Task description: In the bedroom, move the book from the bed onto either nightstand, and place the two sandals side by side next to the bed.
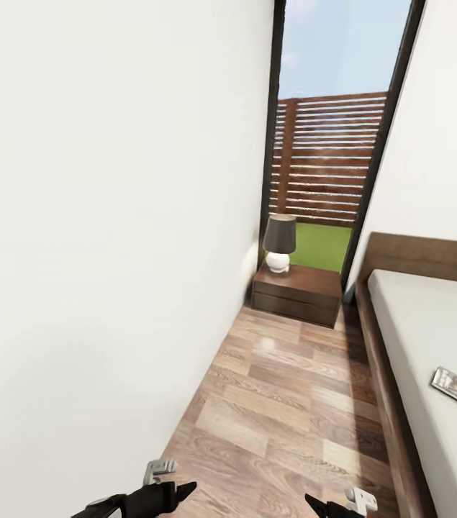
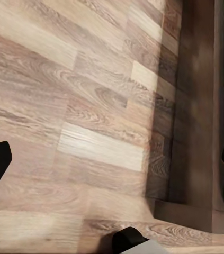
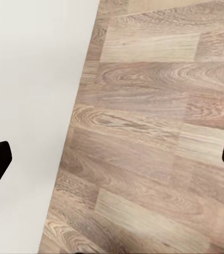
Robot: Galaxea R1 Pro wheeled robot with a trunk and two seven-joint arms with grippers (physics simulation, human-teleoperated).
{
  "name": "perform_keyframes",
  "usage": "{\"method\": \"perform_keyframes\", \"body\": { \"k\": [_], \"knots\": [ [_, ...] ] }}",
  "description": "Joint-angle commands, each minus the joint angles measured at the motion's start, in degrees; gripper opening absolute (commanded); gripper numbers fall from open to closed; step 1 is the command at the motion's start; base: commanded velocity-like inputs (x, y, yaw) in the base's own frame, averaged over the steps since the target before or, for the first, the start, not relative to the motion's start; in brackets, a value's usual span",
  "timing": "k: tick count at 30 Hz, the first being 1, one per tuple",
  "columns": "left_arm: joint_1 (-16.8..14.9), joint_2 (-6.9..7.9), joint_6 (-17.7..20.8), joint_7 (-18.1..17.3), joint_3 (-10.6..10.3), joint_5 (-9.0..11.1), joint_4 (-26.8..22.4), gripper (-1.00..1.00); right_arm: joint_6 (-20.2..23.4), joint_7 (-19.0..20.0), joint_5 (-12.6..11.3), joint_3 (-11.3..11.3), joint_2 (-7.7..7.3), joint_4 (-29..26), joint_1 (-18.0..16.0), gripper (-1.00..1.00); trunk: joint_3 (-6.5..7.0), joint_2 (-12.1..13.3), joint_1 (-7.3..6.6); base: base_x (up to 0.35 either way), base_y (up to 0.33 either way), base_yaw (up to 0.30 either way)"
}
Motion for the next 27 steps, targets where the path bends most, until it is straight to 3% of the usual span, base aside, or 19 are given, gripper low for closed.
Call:
{"method": "perform_keyframes", "body": {
  "k": [1,13,22,27],
  "knots": [
    [0.0,0.02,-0.2,-0.1,-0.5,0.3,0.0,1.0,-0.1,0.2,-0.5,0.3,-0.03,0.1,-0.1,1.0,-0.06,0.0,0.03,0.292,0.0,-0.258],
    [0.0,0.02,-0.2,-0.2,-0.5,0.3,0.0,1.0,-0.1,0.2,-0.5,0.3,-0.03,0.1,-0.1,1.0,-0.06,0.0,0.03,0.077,0.0,-0.258],
    [0.0,0.02,-0.2,-0.2,-0.5,0.3,0.0,1.0,-0.1,0.2,-0.5,0.3,-0.04,0.1,-0.1,1.0,-0.06,0.0,0.03,0.259,0.0,-0.258],
    [0.0,0.02,-0.2,-0.2,-0.5,0.3,0.0,1.0,-0.1,0.2,-0.5,0.2,-0.05,0.1,-0.1,1.0,-0.06,0.0,0.03,0.063,0.0,-0.258]
  ]
}}
